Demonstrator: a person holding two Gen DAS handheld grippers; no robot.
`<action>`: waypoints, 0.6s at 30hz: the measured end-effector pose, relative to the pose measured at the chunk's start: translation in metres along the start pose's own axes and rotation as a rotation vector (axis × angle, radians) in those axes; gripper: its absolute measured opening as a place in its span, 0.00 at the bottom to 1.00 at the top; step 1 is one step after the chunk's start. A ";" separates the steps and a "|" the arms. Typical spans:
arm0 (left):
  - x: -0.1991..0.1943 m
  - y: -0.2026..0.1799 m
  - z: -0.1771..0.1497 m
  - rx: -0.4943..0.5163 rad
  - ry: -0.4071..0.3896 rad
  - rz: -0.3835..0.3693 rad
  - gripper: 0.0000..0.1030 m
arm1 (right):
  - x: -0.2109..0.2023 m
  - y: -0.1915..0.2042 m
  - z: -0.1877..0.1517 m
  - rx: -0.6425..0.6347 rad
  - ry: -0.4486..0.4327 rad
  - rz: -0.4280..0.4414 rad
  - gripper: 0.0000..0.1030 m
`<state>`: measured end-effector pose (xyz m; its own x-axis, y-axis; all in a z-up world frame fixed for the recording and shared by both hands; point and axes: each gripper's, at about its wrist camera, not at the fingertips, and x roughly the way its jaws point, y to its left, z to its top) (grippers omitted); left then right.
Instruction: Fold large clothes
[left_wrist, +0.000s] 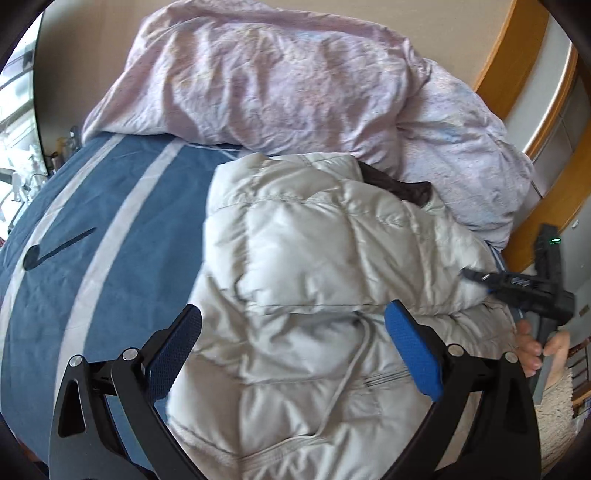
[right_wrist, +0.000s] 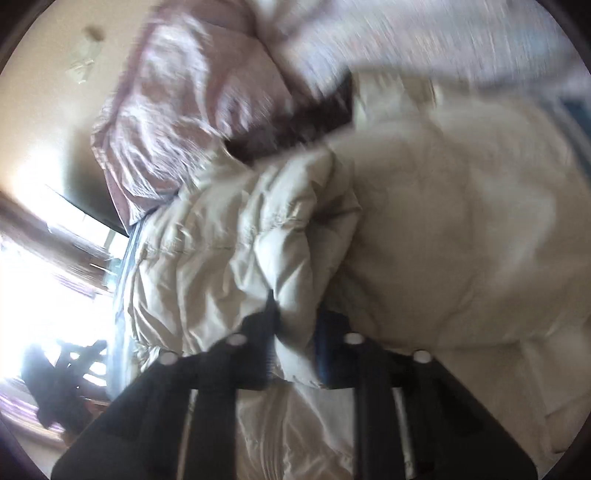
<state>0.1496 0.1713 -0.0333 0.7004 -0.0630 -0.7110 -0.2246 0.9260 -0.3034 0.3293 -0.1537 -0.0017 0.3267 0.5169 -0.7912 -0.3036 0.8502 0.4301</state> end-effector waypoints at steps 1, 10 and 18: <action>0.000 0.002 0.000 -0.003 -0.003 0.007 0.97 | -0.009 0.006 0.002 -0.027 -0.057 -0.016 0.14; 0.004 0.009 -0.005 0.024 0.001 0.053 0.97 | 0.026 -0.018 -0.011 0.042 0.048 -0.230 0.21; 0.001 0.013 -0.005 0.037 -0.008 0.072 0.97 | -0.024 0.008 -0.004 -0.066 -0.155 -0.300 0.39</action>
<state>0.1446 0.1811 -0.0411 0.6884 0.0073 -0.7253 -0.2498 0.9412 -0.2275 0.3151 -0.1599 0.0192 0.5413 0.2578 -0.8003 -0.2287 0.9611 0.1550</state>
